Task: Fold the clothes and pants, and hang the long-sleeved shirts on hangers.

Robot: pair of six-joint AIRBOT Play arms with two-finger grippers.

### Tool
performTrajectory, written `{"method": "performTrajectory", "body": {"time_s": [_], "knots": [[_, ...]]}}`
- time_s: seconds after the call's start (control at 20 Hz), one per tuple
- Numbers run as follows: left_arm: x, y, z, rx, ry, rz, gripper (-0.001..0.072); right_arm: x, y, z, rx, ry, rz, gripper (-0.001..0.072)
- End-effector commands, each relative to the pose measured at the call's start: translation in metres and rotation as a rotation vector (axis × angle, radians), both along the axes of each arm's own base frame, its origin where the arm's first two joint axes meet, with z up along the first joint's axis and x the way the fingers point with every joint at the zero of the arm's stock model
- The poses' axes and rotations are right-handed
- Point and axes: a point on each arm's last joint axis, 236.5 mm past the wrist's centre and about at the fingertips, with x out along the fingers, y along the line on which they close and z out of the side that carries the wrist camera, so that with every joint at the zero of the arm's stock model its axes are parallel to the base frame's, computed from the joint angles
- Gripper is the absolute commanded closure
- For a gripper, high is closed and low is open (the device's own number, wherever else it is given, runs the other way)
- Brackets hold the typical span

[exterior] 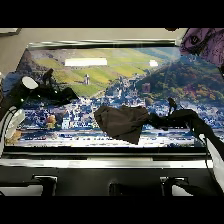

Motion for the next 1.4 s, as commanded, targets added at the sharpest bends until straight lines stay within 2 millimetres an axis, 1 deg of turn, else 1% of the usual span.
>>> {"method": "performTrajectory", "body": {"time_s": [0.0, 0.1, 0.25, 0.4, 0.55, 0.6, 0.65, 0.75, 0.8, 0.85, 0.9, 0.95, 1.0, 1.05, 1.1, 1.15, 1.2, 1.25, 1.3, 1.35], "knots": [[-0.003, -0.026, -0.027, -0.115, -0.008, -0.007, 0.0155, -0.005, 0.000, 0.010, -0.023, -0.019, 0.037, 0.0675], [-0.005, -0.048, -0.042, -0.156, 0.010, -0.037, 0.0155, -0.010, -0.001, 0.015, -0.030, -0.015, 0.049, 0.0675], [-0.005, -0.078, -0.059, -0.197, 0.012, -0.063, 0.0156, -0.015, -0.001, 0.020, -0.037, -0.014, 0.064, 0.0674], [-0.008, -0.104, -0.072, -0.244, 0.022, -0.082, 0.0156, -0.015, -0.001, 0.021, -0.036, -0.011, 0.058, 0.0674], [-0.016, -0.123, -0.083, -0.276, 0.052, -0.101, 0.0161, -0.015, -0.001, 0.022, -0.032, -0.005, 0.047, 0.0674], [-0.021, -0.128, -0.087, -0.276, 0.066, -0.113, 0.0192, -0.015, -0.001, 0.022, -0.032, -0.006, 0.047, 0.0674], [-0.024, -0.132, -0.090, -0.276, 0.075, -0.123, 0.0263, -0.015, -0.001, 0.022, -0.032, -0.006, 0.047, 0.0674], [-0.024, -0.135, -0.087, -0.278, 0.061, -0.138, 0.0688, -0.014, -0.001, 0.024, -0.033, -0.014, 0.046, 0.0674], [-0.017, -0.133, -0.079, -0.282, 0.039, -0.134, 0.0692, -0.009, -0.002, 0.031, -0.039, -0.036, 0.047, 0.0674], [-0.003, -0.127, -0.062, -0.287, -0.009, -0.121, 0.0695, -0.001, -0.005, 0.042, -0.055, -0.071, 0.051, 0.0675], [0.017, -0.118, -0.037, -0.290, -0.077, -0.108, 0.0696, 0.013, -0.008, 0.059, -0.076, -0.119, 0.058, 0.0675], [0.035, -0.106, -0.007, -0.278, -0.157, -0.109, 0.0697, 0.028, -0.012, 0.081, -0.098, -0.179, 0.065, 0.0675], [0.053, -0.090, 0.026, -0.250, -0.236, -0.102, 0.0697, 0.046, -0.015, 0.111, -0.118, -0.251, 0.074, 0.0675], [0.069, -0.070, 0.068, -0.206, -0.323, -0.094, 0.0697, 0.062, -0.017, 0.144, -0.132, -0.324, 0.074, 0.0675], [0.080, -0.049, 0.114, -0.151, -0.420, -0.092, 0.0697, 0.076, -0.017, 0.183, -0.142, -0.405, 0.085, 0.0675], [0.086, -0.030, 0.159, -0.094, -0.514, -0.086, 0.0697, 0.085, -0.015, 0.223, -0.150, -0.482, 0.100, 0.0675], [0.087, -0.012, 0.210, -0.039, -0.613, -0.075, 0.0697, 0.090, -0.014, 0.268, -0.160, -0.572, 0.110, 0.0675], [0.082, 0.000, 0.257, 0.003, -0.708, -0.070, 0.0696, 0.089, -0.013, 0.315, -0.174, -0.669, 0.115, 0.0675], [0.070, 0.010, 0.305, 0.038, -0.806, -0.070, 0.0696, 0.083, -0.011, 0.358, -0.190, -0.763, 0.119, 0.0675], [0.055, 0.014, 0.343, 0.058, -0.884, -0.070, 0.0695, 0.070, -0.010, 0.401, -0.212, -0.856, 0.121, 0.0675]]}}
